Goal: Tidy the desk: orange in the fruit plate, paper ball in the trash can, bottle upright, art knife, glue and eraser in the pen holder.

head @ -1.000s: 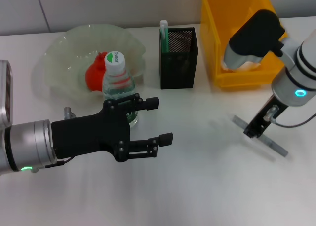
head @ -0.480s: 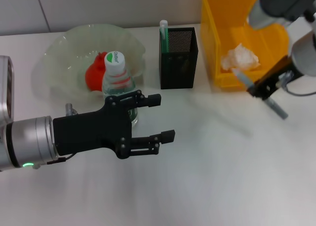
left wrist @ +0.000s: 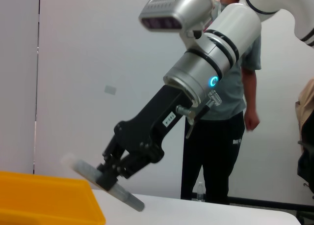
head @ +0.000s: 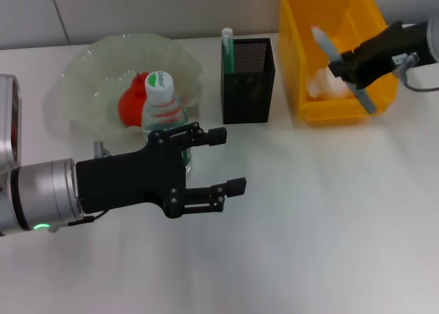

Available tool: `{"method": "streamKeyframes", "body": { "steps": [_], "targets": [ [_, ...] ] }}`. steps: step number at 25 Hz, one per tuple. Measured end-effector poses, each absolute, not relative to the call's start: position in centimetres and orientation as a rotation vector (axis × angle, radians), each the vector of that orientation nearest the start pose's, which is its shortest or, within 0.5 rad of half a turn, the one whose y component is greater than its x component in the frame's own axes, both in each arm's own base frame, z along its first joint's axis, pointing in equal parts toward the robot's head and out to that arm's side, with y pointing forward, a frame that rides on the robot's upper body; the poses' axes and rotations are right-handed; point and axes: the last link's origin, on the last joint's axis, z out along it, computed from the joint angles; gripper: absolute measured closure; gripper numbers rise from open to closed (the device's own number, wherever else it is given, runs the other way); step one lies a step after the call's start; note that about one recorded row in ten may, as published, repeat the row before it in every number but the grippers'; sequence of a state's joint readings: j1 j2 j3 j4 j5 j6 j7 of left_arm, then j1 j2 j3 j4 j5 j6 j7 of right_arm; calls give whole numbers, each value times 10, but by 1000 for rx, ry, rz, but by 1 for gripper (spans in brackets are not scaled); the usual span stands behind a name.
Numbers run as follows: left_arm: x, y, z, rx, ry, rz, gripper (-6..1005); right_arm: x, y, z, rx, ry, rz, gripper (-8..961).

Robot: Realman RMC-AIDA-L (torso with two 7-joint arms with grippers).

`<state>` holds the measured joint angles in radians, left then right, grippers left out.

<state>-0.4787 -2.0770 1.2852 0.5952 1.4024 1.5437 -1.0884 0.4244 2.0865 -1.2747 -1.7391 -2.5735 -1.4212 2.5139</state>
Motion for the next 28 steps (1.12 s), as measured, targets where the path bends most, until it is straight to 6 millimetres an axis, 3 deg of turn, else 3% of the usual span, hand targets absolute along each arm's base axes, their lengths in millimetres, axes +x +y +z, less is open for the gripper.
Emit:
{"method": "streamKeyframes", "body": {
  "steps": [9, 17, 28],
  "targets": [
    [-204, 302, -48, -2832, -181, -1054, 187, 162, 351, 79, -2380, 534, 83, 815],
    [-205, 300, -48, -2819, -201, -1073, 187, 172, 336, 93, -2437, 414, 400, 815],
    [-202, 300, -50, -2825, -207, -1087, 187, 198, 327, 100, -2477, 284, 667, 816]
  ]
}}
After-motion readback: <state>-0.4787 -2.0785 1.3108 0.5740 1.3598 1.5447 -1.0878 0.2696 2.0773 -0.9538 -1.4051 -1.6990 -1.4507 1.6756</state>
